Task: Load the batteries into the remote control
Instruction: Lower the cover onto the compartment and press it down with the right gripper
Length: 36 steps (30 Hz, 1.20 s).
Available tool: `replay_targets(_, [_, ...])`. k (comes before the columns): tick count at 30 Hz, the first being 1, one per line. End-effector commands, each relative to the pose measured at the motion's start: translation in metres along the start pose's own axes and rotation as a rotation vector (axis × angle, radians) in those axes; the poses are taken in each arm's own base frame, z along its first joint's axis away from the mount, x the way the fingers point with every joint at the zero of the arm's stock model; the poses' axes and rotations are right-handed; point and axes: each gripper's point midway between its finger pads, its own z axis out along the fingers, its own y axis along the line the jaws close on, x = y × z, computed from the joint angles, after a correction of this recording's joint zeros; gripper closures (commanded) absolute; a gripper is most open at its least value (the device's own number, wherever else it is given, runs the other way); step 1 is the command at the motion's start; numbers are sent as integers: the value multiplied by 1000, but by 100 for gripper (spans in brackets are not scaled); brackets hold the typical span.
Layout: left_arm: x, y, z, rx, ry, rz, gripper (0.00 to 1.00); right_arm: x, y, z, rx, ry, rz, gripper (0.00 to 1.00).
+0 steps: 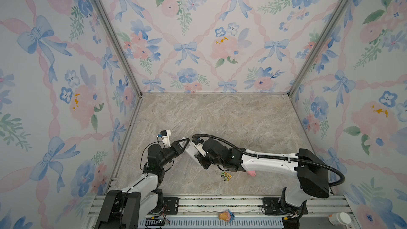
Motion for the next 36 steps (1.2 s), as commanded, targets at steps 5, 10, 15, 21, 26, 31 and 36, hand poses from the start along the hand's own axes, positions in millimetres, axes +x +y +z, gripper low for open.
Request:
replay_targets(5, [-8,-11,-1,36,-19,19,100,13,6,8,3,33,-22,88])
replay_targets(10, [-8,-10,-1,33,-21,18,100,16,6,7,9,38,-25,88])
replay_targets(15, [-8,-11,-1,35,-20,20,100,18,6,7,11,40,-23,88])
replay_targets(21, [-8,-10,-1,35,-20,21,100,20,8,9,11,45,-31,81])
replay_targets(26, [-7,-11,-1,36,-17,20,100,16,12,7,11,36,-43,66])
replay_targets(31, [-7,-11,-1,38,-16,22,100,8,12,1,21,17,-58,55])
replay_targets(36, [-6,-10,-2,35,-16,21,100,0,13,-4,29,7,-67,47])
